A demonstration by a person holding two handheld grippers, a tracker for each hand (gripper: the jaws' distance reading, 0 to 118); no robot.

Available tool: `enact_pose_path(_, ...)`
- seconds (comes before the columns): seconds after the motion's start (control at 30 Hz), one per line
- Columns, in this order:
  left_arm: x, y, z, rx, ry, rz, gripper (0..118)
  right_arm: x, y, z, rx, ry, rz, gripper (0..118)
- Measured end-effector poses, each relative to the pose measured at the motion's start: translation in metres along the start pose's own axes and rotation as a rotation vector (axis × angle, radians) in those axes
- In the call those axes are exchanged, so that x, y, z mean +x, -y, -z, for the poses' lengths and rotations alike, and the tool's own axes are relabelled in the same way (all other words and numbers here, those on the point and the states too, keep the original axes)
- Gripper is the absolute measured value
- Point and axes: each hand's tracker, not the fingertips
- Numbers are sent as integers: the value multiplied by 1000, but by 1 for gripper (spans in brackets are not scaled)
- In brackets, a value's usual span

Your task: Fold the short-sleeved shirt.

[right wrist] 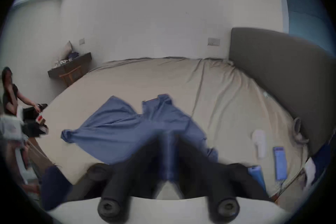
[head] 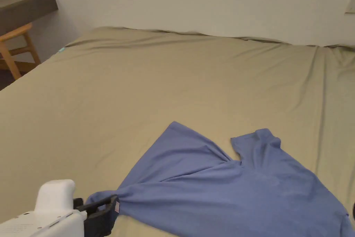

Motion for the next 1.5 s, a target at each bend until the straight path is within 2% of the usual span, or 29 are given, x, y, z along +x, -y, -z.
enact_pose_path(0.03, 1, 8, 8, -31, -16, -12, 0, -5, 6, 3, -39, -25, 20, 3)
enact_pose_path(0.1, -6, 17, 21, -112, -28, -23, 0, -5, 13, 14, -93, -128, 83, 3)
enact_pose_path(0.13, -9, 18, 27, -162, 37, -84, 0, -6, 14, 18, -107, -154, 81, 3)
enact_pose_path(0.23, -19, 1, 53, -108, -84, -83, 0, -6, 9, 19, -69, -122, 20, 3)
enact_pose_path(0.27, -23, -4, 68, -112, -126, -49, 8, -4, 6, 21, -63, -119, 16, 3)
enact_pose_path(0.3, -26, -9, 86, -132, -157, -31, 58, 0, 4, 22, -58, -117, 24, 3)
enact_pose_path(0.33, -30, -12, 107, -205, -150, -33, 95, 1, 0, 25, -55, -120, 40, 3)
enact_pose_path(0.37, -40, -17, 131, -261, -116, -50, 102, 5, -2, 28, -55, -131, 62, 3)
enact_pose_path(0.57, -43, -2, 204, -396, -214, 6, 102, 19, -4, 43, -77, -97, 71, 3)
enact_pose_path(0.6, -43, 0, 206, -383, -186, -19, 101, 21, -4, 48, -87, -91, 69, 3)
enact_pose_path(0.63, -42, -2, 198, -354, -166, -51, 94, 25, -4, 52, -97, -88, 68, 3)
enact_pose_path(0.67, -40, -6, 191, -289, -168, -43, 73, 29, -6, 59, -109, -85, 60, 3)
enact_pose_path(0.7, -36, -9, 183, -247, -155, -44, 8, 34, -9, 68, -121, -78, 39, 3)
enact_pose_path(0.73, -32, -12, 177, -228, -86, -80, 5, 39, -13, 78, -125, -56, 14, 3)
enact_pose_path(0.87, -11, -17, 136, -171, -40, -79, 5, 70, -33, 156, -175, -42, -65, 4)
enact_pose_path(0.9, -11, -26, 130, -155, -24, -99, 5, 80, -37, 184, -222, -67, -68, 33)
enact_pose_path(0.93, -11, -28, 123, -144, 3, -124, 5, 89, -40, 214, -284, -76, -68, 83)
enact_pose_path(0.97, -10, -30, 116, -134, 20, -136, 5, 97, -41, 247, -362, -66, -80, 118)
enact_pose_path(1.0, -9, -32, 110, -131, 24, -135, 5, 104, -39, 281, -459, -18, -97, 117)
enact_pose_path(1.07, -9, -41, 104, -128, 23, -128, 5, 115, -27, 325, -466, 42, -129, 114)
enact_pose_path(1.17, -6, -47, 102, -127, 18, -101, 5, 116, -15, 363, -601, 119, -143, 111)
enact_pose_path(1.27, -2, -47, 106, -139, 15, -93, 5, 112, -7, 369, -627, 60, -129, 103)
enact_pose_path(1.3, -4, -48, 109, -142, 12, -93, 5, 107, -12, 363, -599, 101, -156, 101)
enact_pose_path(1.33, -4, -48, 111, -148, 8, -98, 5, 104, -14, 358, -605, 79, -171, 91)
enact_pose_path(1.37, -3, -47, 112, -150, 2, -106, 5, 98, -15, 350, -595, 55, -186, 72)
enact_pose_path(1.4, -3, -46, 112, -151, -2, -112, 5, 89, -15, 342, -577, 59, -224, 24)
enact_pose_path(1.43, -4, -46, 113, -151, -2, -114, 5, 81, -11, 336, -585, 61, -266, 4)
enact_pose_path(1.47, -3, -45, 114, -153, -3, -121, 5, 77, -11, 327, -575, 64, -311, 4)
enact_pose_path(1.5, -3, -45, 114, -153, -2, -130, 5, 76, -12, 316, -534, 37, -294, 4)
